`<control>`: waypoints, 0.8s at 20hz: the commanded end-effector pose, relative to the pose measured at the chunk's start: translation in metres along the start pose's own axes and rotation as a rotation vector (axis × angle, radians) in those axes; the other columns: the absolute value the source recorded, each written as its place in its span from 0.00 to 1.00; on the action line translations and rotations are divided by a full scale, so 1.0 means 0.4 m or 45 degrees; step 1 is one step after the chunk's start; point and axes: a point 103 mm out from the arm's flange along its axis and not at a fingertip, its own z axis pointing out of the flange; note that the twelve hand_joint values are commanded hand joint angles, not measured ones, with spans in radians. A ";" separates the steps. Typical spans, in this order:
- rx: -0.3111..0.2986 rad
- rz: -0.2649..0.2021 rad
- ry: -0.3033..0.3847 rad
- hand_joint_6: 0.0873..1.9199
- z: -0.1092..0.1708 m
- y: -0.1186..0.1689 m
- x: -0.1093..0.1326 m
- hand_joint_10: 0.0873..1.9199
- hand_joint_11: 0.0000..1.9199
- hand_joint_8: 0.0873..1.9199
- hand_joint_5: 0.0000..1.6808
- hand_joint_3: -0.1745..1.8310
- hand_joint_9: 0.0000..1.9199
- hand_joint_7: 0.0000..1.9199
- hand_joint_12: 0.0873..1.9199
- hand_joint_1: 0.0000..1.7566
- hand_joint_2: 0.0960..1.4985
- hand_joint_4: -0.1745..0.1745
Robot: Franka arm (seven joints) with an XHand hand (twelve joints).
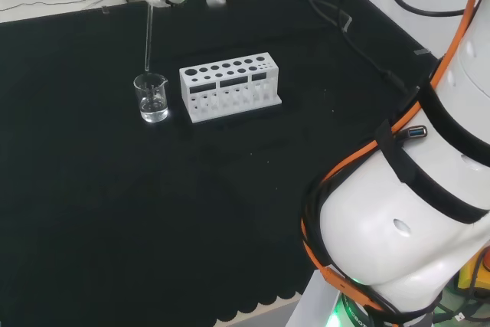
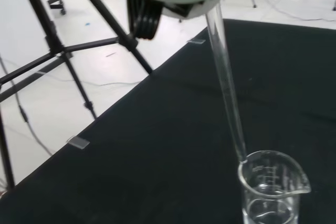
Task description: Stir in the beaker to the left of the white test tube rack with the glass rod.
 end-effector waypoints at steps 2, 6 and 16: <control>0.015 -0.054 0.014 0.57 0.016 0.020 0.006 0.58 0.98 0.71 0.63 0.53 0.97 0.73 0.54 0.67 0.39 0.00; 0.013 -0.052 0.019 0.57 0.020 0.031 -0.019 0.58 0.98 0.71 0.63 0.53 0.97 0.73 0.54 0.67 0.39 0.00; 0.026 -0.041 0.054 0.57 0.058 0.057 -0.092 0.58 0.98 0.71 0.64 0.53 0.97 0.73 0.54 0.67 0.39 0.00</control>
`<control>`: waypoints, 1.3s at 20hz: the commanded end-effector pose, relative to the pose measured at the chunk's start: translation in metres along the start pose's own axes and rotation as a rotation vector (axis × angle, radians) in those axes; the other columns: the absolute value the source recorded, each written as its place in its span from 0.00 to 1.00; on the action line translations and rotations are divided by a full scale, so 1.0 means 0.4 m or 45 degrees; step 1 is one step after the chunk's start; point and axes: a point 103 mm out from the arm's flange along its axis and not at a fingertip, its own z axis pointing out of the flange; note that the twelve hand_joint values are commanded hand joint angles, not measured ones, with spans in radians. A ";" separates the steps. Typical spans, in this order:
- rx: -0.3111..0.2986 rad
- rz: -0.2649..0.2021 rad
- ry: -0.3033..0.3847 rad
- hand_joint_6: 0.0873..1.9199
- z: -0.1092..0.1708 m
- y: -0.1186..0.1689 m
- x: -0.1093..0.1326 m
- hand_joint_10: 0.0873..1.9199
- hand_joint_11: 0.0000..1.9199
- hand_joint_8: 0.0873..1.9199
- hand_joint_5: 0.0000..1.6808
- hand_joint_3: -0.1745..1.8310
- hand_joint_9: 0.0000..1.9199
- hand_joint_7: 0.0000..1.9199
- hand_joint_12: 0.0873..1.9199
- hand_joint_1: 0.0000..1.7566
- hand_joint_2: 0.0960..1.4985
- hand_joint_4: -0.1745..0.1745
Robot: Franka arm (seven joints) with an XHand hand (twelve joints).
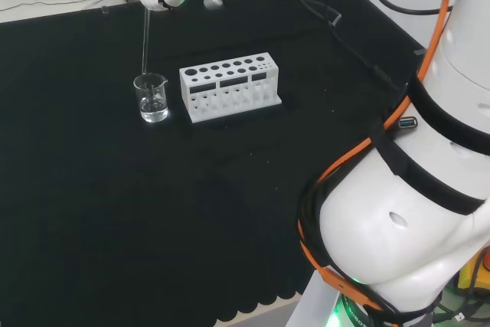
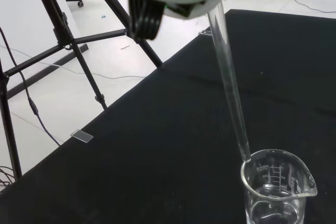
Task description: Stir in the beaker to the left of the white test tube rack with the glass rod.
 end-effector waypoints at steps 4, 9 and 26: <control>0.014 0.012 0.033 0.57 0.037 0.015 -0.063 0.58 0.98 0.71 0.64 0.53 0.97 0.73 0.54 0.67 0.39 0.00; 0.015 0.017 0.050 0.57 0.048 0.021 -0.068 0.58 0.98 0.71 0.64 0.53 0.97 0.73 0.54 0.67 0.39 0.00; 0.071 0.002 0.077 0.57 0.136 0.076 -0.067 0.58 0.99 0.71 0.64 0.54 0.97 0.73 0.54 0.67 0.39 0.00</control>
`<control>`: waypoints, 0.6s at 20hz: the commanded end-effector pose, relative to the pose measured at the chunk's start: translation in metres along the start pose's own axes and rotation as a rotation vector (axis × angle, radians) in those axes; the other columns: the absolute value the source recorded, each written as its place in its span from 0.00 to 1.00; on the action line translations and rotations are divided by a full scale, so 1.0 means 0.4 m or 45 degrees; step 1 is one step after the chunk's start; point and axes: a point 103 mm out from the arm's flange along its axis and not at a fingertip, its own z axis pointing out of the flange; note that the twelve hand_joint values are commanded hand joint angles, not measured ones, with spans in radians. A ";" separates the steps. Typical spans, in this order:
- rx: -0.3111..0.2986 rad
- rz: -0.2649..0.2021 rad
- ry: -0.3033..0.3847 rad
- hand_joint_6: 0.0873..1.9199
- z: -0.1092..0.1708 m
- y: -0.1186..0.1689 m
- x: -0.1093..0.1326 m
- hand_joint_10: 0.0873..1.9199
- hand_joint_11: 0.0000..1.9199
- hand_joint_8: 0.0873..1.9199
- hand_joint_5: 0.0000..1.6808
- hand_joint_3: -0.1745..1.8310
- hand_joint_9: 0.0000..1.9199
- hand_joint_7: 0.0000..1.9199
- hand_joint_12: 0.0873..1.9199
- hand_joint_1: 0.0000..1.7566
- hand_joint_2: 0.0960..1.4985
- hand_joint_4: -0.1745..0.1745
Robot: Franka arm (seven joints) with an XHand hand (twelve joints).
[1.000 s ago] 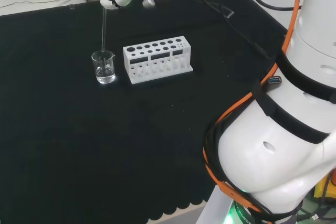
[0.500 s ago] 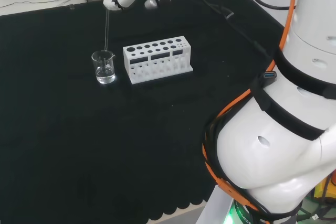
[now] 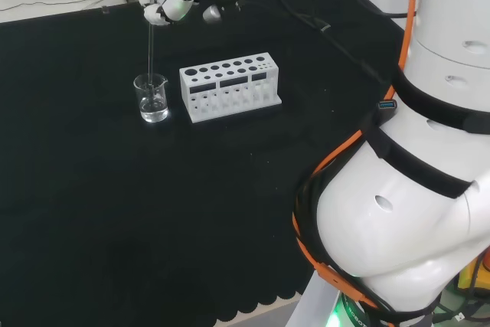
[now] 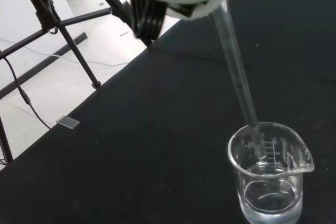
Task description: Stir in the beaker to the left of the white test tube rack with the glass rod.
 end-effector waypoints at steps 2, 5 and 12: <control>0.027 -0.024 0.012 0.57 0.040 0.030 0.000 0.58 0.99 0.71 0.64 0.54 0.98 0.73 0.54 0.67 0.39 0.00; 0.055 -0.032 0.018 0.57 0.063 0.037 -0.006 0.58 0.99 0.71 0.64 0.54 0.98 0.73 0.54 0.67 0.39 0.00; 0.109 -0.042 0.019 0.57 0.101 0.039 -0.006 0.58 0.99 0.71 0.64 0.54 0.98 0.73 0.54 0.67 0.39 0.00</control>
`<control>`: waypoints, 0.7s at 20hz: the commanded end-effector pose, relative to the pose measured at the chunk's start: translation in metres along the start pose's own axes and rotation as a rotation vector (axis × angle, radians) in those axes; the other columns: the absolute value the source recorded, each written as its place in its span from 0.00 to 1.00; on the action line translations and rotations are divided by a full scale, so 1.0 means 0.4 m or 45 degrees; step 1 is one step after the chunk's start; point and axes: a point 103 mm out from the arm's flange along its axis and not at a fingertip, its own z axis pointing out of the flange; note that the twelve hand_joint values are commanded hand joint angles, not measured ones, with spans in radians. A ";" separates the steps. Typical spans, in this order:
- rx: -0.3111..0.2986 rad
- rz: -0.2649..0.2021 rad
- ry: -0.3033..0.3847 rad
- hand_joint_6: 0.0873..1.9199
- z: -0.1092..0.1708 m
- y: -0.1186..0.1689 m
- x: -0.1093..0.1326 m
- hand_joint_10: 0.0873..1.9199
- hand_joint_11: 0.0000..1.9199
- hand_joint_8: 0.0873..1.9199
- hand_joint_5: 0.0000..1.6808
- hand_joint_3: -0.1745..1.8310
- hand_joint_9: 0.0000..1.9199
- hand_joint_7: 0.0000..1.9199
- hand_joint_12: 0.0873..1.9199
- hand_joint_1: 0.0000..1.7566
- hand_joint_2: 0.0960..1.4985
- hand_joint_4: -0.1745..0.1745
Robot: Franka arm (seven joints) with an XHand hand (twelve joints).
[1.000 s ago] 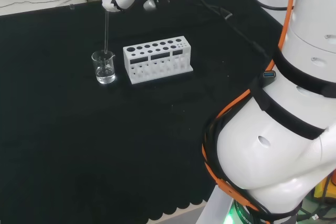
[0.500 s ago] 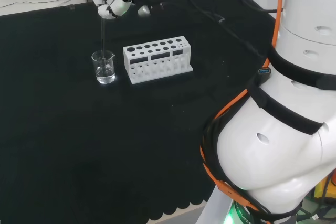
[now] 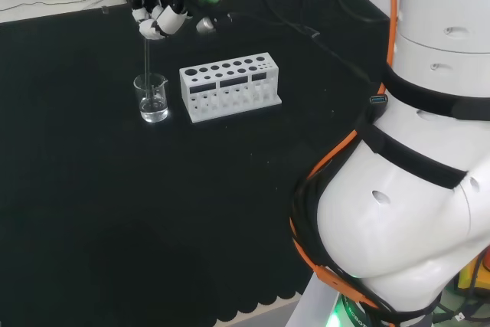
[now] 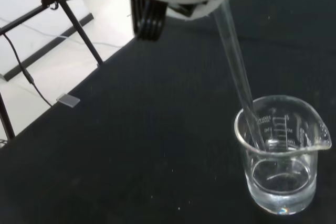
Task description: Stir in the beaker to the left of the white test tube rack with the glass rod.
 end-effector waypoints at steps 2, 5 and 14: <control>0.049 -0.020 0.000 0.57 0.035 0.006 0.008 0.58 0.99 0.71 0.64 0.54 0.98 0.73 0.55 0.67 0.39 0.00; 0.059 -0.034 0.003 0.57 0.050 0.022 0.012 0.58 0.99 0.71 0.64 0.54 0.98 0.73 0.55 0.67 0.39 0.00; 0.065 -0.032 -0.008 0.57 0.063 0.056 -0.010 0.59 0.99 0.71 0.64 0.54 0.98 0.73 0.55 0.67 0.39 0.00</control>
